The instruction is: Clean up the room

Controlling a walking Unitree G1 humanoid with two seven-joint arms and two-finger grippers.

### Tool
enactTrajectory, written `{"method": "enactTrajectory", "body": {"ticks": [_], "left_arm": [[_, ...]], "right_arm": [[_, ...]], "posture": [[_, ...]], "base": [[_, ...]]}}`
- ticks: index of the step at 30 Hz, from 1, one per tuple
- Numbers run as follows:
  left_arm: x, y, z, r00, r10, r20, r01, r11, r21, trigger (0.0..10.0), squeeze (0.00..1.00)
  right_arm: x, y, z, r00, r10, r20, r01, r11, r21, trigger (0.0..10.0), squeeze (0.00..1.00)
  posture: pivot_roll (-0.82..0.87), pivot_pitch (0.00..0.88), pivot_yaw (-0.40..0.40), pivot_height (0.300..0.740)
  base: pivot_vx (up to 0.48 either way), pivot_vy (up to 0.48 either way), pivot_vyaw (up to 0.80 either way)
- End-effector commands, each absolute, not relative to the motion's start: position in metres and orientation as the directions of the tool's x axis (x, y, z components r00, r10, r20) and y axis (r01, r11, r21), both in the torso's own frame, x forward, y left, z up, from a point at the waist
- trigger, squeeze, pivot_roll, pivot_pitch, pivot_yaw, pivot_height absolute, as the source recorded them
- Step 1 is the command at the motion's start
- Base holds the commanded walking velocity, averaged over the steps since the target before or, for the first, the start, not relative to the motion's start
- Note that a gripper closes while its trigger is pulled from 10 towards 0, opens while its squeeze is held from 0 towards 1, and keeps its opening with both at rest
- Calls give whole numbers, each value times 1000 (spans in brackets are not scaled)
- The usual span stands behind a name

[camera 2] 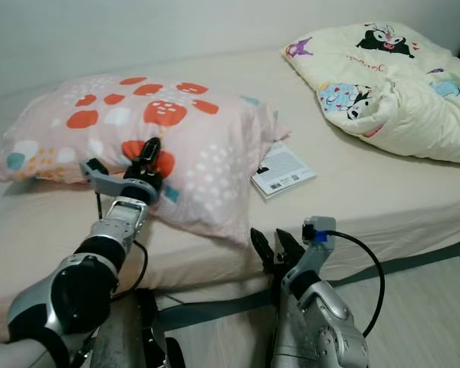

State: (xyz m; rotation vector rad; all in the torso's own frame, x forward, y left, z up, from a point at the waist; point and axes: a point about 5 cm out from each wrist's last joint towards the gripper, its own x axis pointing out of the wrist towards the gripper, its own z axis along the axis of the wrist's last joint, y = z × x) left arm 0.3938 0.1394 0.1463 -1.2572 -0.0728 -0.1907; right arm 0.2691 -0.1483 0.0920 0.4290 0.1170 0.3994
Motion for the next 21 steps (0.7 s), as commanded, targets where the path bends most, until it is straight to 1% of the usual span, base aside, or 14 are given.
{"method": "enactTrajectory", "body": {"ticks": [1,4,6,9,18,21], "left_arm": [[394,119,147,966,-200,167,220,288,-932,0,0],[394,118,149,964,-207,166,226,314,-922,0,0],[394,118,149,964,-207,166,226,314,-922,0,0],[397,121,155,966,-190,174,230,335,-914,0,0],[402,128,168,968,-144,204,242,333,-911,0,0],[405,134,178,962,-123,244,272,333,-903,0,0]], "right_arm": [[266,-147,89,915,401,-38,-342,824,452,10000,0],[267,-147,90,916,400,-39,-341,824,453,10000,0],[267,-147,90,916,400,-39,-341,824,453,10000,0],[271,-146,91,913,405,-35,-348,823,450,10000,0],[279,-143,95,912,409,-24,-357,823,443,10000,0],[283,-141,94,912,410,-33,-357,828,433,10000,0]], "posture": [[-205,281,51,440],[-204,278,50,440],[-204,278,50,440],[-194,251,50,440],[-194,227,54,440],[-193,194,56,440]], "base": [[0,0,0],[0,0,0],[0,0,0],[0,0,0],[0,0,0],[0,0,0]]}}
